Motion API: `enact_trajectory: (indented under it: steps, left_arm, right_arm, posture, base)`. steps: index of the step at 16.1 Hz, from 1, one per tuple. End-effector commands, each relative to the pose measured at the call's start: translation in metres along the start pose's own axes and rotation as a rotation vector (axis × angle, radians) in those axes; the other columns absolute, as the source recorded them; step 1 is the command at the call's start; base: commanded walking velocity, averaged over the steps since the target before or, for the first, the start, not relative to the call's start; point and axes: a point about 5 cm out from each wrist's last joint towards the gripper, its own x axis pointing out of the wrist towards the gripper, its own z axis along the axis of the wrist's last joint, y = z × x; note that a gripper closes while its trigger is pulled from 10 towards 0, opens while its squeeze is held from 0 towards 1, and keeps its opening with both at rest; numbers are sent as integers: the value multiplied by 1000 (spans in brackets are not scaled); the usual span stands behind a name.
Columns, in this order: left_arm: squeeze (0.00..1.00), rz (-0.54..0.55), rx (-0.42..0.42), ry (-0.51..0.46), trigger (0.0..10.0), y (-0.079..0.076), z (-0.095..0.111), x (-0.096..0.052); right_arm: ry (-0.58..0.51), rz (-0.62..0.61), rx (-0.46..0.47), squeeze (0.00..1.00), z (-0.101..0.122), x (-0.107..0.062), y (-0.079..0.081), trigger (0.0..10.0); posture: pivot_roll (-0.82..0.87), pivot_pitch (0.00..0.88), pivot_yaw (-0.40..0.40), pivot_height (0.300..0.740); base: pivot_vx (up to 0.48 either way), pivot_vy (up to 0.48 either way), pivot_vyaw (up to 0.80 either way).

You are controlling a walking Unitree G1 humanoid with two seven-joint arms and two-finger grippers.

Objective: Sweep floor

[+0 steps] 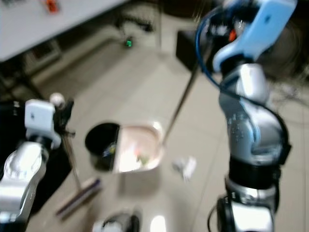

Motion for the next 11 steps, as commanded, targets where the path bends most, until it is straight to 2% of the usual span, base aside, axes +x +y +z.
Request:
enact_trajectory:
  steps: [1,7,11]
  left_arm:
    - [0,-6,22,-25,10000,-1,8,0]
    - [0,-22,23,-25,10000,-6,10,0]
    - [0,-23,17,-22,10000,-6,10,3]
  right_arm:
    - [-36,24,12,0,7,3,5,10000]
    - [-43,21,38,0,6,5,9,10000]
    - [-54,20,31,0,7,5,8,10000]
  posture:
    - [33,33,57,740]
    - [39,24,57,740]
    - [34,25,60,740]
  base:
    - [289,0,800]
    - [314,0,798]
    - [319,0,0]
